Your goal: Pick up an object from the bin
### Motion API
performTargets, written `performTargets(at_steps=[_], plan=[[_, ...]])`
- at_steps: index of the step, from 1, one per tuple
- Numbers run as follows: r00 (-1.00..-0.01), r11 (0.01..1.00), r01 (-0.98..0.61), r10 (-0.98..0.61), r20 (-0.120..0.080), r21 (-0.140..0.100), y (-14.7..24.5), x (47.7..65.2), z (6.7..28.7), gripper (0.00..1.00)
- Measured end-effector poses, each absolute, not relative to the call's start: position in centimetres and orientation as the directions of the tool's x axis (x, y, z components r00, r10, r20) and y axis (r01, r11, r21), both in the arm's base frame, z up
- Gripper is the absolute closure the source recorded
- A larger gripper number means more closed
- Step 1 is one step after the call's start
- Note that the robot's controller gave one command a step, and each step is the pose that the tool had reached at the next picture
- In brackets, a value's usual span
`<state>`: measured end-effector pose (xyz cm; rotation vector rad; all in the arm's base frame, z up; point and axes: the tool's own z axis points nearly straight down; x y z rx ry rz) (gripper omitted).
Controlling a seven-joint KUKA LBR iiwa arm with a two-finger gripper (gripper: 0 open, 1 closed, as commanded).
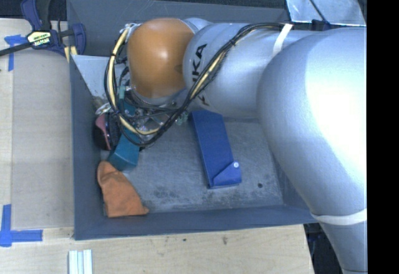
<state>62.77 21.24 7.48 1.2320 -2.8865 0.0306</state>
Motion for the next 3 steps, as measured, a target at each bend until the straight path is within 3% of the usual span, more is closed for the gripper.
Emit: performTargets(at_steps=[2,3], plan=[[-0.692,0.692,-0.722,-0.722,0.011,-0.012,21.3,62.6,7.8,1.0],[-0.692,0.692,-0.722,-0.721,0.013,-0.001,21.3,62.3,9.3,1.0]])
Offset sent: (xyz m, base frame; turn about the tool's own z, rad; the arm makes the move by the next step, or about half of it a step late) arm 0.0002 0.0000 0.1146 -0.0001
